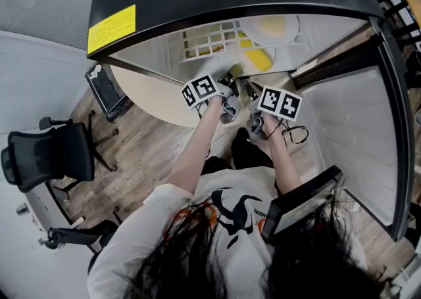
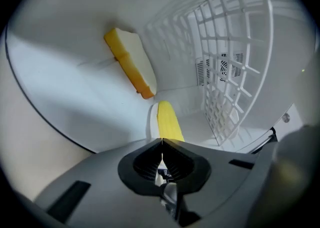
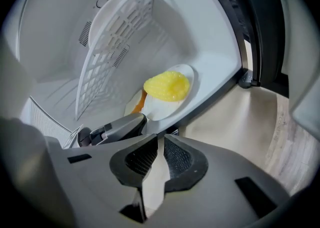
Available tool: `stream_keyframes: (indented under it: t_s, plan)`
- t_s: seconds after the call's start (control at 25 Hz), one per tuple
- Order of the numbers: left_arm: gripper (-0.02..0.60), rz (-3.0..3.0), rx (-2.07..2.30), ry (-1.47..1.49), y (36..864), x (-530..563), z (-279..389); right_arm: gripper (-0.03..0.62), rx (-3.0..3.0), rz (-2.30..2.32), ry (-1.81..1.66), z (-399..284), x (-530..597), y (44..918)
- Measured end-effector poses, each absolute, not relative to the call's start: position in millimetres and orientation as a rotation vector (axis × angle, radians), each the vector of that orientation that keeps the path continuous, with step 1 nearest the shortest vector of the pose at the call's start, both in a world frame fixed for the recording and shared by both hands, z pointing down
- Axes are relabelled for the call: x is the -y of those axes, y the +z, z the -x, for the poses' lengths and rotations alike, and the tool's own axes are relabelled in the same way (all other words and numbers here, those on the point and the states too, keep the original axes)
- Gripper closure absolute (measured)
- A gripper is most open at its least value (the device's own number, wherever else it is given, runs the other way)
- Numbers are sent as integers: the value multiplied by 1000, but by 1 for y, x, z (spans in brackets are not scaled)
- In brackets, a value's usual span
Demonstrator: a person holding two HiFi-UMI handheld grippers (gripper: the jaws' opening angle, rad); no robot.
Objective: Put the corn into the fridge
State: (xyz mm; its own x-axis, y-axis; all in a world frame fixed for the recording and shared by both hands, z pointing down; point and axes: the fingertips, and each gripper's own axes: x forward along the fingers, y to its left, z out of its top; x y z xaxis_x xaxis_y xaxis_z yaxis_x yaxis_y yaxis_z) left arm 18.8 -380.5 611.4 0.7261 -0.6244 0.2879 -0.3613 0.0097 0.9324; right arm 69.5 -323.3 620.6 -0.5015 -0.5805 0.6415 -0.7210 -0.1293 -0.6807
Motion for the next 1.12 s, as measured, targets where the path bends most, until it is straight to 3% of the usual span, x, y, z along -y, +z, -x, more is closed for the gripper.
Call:
stream_keyframes:
  t_s: [1.12]
  plan:
    - [571,-1985,775,-77,528,245,40,571,2180,-1573,1529,-11,242,544]
